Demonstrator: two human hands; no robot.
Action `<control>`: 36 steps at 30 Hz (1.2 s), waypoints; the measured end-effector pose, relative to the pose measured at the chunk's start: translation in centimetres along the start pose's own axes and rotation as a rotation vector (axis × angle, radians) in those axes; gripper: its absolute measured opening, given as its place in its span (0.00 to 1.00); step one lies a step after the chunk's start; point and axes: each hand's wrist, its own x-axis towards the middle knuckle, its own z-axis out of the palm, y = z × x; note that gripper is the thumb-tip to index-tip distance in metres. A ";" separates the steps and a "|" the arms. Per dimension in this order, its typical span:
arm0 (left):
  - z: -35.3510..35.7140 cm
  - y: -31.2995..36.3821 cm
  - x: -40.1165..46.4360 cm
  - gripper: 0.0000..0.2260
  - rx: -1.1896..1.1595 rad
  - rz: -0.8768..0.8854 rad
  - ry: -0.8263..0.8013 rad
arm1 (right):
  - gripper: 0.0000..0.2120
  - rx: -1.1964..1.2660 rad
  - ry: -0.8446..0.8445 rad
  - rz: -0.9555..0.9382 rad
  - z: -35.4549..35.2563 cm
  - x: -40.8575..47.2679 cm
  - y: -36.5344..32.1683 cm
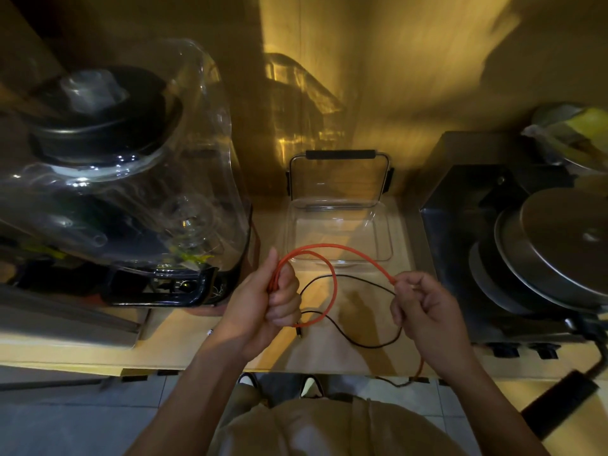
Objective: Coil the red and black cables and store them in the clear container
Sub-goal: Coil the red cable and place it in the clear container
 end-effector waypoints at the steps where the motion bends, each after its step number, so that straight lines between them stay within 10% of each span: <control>1: 0.0 0.0 0.0 0.22 -0.023 -0.002 -0.005 | 0.06 0.011 -0.002 0.001 0.0 0.0 0.0; 14: 1.2 -0.6 0.4 0.17 -0.220 0.026 -0.177 | 0.11 -0.339 -0.010 -0.100 1.7 -0.6 0.7; 36: 3.8 -3.9 1.2 0.11 0.702 0.286 -0.002 | 0.07 -0.371 -0.198 -0.307 4.0 -1.8 0.9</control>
